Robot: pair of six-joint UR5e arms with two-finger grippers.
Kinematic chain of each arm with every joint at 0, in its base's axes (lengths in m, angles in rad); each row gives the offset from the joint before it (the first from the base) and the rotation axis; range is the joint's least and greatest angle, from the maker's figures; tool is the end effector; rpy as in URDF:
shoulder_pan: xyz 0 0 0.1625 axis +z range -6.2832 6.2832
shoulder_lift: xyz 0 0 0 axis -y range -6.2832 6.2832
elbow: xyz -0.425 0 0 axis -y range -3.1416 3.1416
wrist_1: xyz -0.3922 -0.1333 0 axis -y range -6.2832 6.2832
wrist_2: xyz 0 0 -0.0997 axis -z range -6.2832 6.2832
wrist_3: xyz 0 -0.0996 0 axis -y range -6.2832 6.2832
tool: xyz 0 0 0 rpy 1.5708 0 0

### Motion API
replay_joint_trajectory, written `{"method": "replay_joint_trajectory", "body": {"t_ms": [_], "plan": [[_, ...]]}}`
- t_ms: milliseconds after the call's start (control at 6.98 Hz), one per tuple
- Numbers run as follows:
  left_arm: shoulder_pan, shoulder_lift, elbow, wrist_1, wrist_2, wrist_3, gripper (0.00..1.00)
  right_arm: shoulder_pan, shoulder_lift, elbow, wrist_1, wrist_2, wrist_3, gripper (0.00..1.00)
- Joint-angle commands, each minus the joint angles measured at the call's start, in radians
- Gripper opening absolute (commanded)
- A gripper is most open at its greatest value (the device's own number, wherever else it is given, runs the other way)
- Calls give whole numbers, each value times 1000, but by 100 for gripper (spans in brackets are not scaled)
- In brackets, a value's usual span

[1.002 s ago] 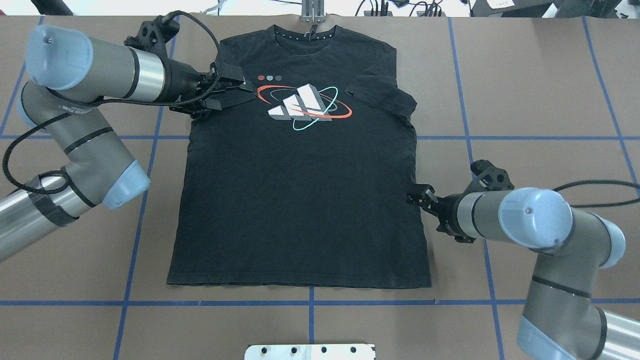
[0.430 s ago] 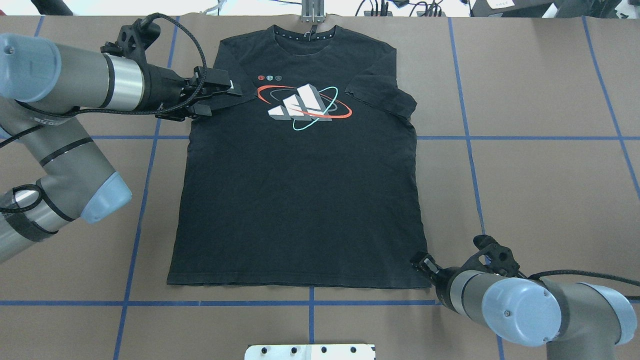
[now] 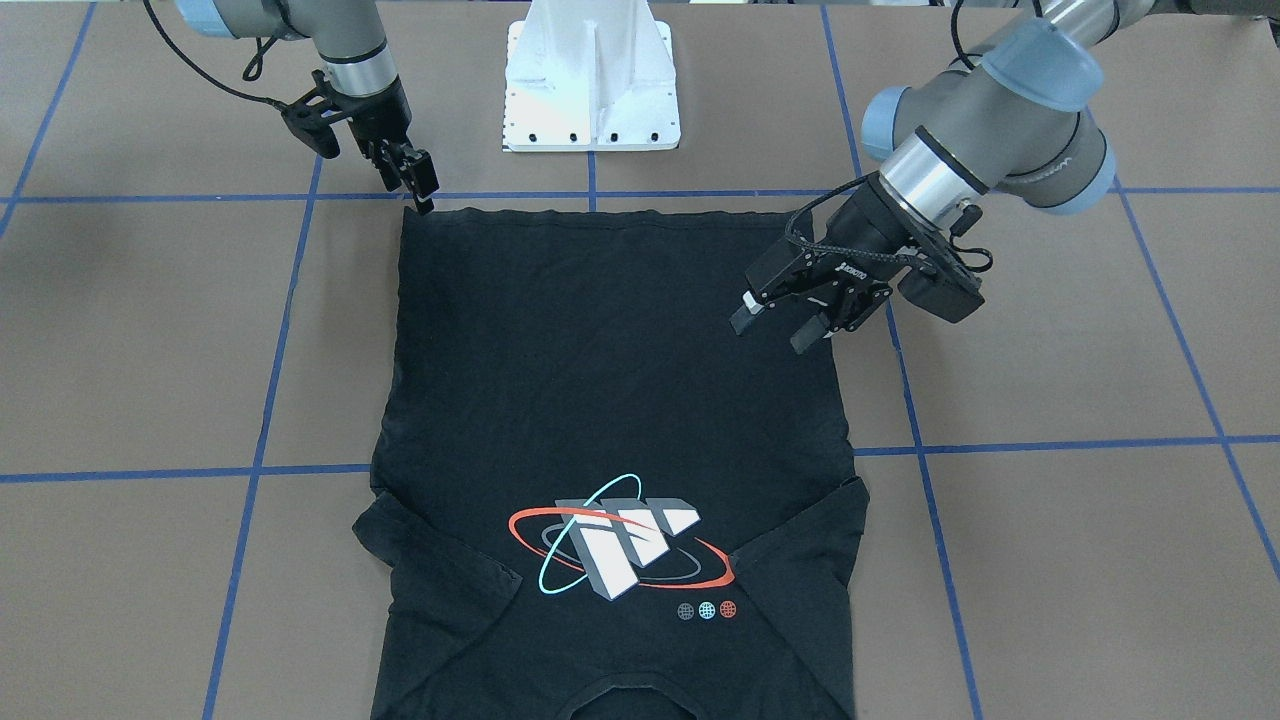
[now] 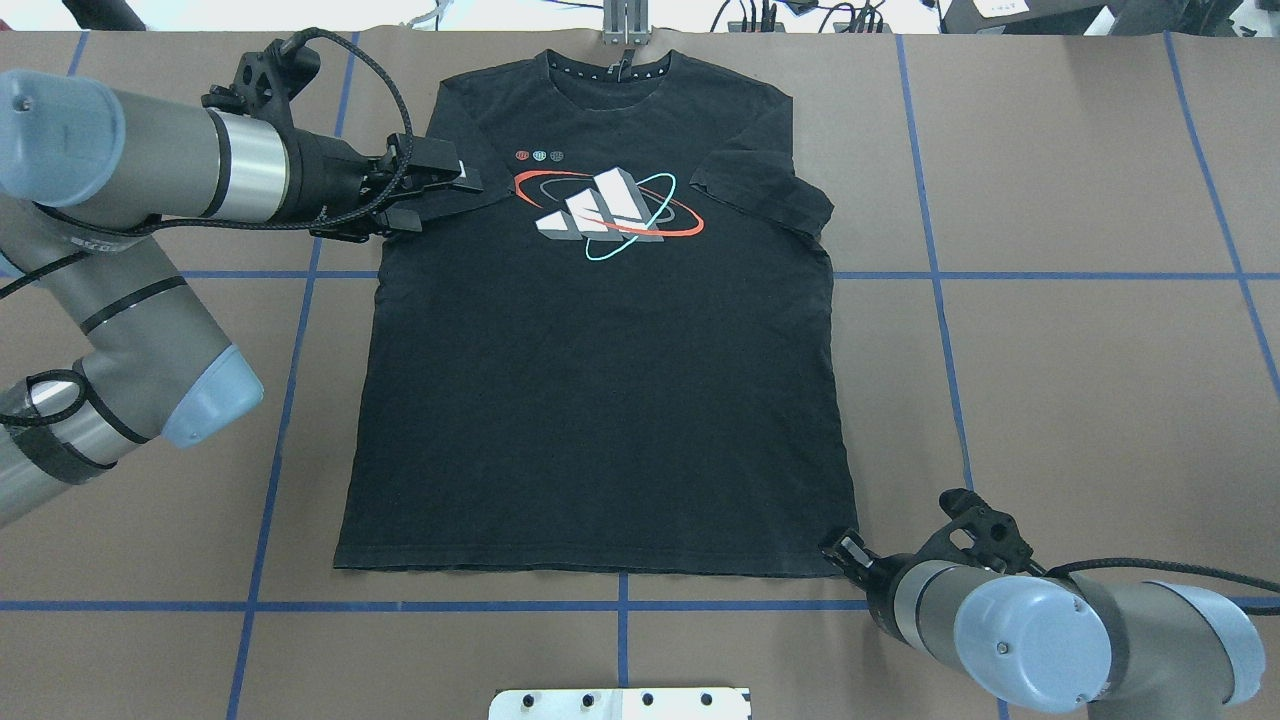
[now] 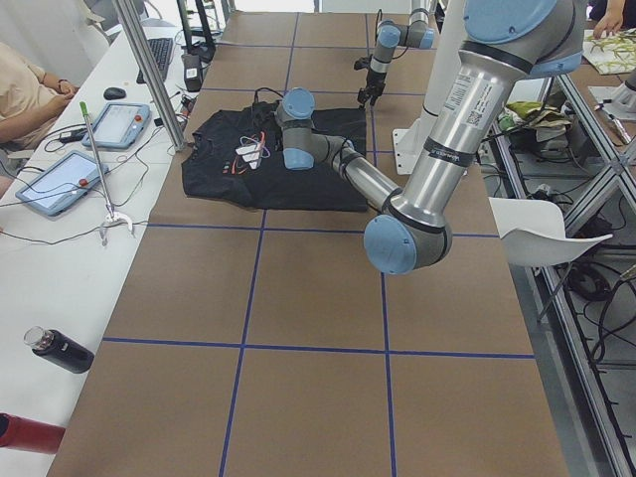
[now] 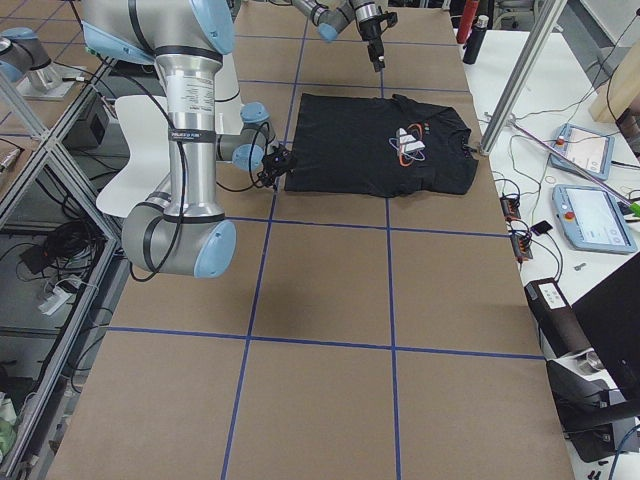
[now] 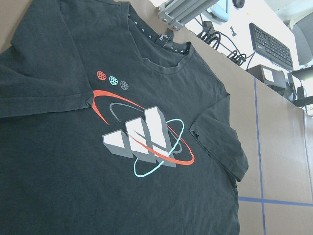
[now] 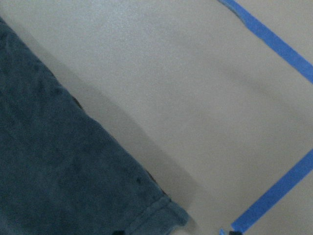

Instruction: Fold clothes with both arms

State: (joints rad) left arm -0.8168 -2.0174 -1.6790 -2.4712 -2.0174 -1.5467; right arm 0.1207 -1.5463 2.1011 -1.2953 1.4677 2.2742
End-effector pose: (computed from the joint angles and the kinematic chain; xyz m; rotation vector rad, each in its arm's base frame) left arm 0.3570 -0.5121 0.2505 0.2506 1.4532 -0.3201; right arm -0.4634 -0.2008 0.3740 -0.1497 -0.8476 0.8172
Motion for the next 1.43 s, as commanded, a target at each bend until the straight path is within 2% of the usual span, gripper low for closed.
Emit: {"method": "replay_joint_trajectory", "body": {"t_ms": [0, 143, 286, 430, 573, 716, 859, 1002, 1289], "plan": [[1, 0, 4, 0, 0, 0, 99, -7, 2, -21, -1, -3, -1, 73], [5, 0, 5, 0, 5, -1, 99, -7, 2, -24, -1, -3, -1, 68], [8, 0, 7, 0, 21, 0, 99, -7, 2, -27, -2, -6, -2, 68], [10, 6, 9, 0, 23, -1, 99, -7, 2, -29, -2, -6, -4, 64], [11, 12, 9, 0, 25, 0, 99, -7, 2, -29, -2, -9, -4, 52], [13, 14, 9, -2, 25, 0, 99, -4, 2, -27, -2, -9, -4, 51], [15, 14, 9, 0, 25, 0, 99, -3, 2, -27, -4, -9, -4, 41], [18, 16, 10, -2, 41, 0, 99, 0, 3, -23, -4, -9, -2, 1], [25, 32, 9, -3, 43, 0, 99, 8, 15, -21, -5, -9, -4, 0]]}}
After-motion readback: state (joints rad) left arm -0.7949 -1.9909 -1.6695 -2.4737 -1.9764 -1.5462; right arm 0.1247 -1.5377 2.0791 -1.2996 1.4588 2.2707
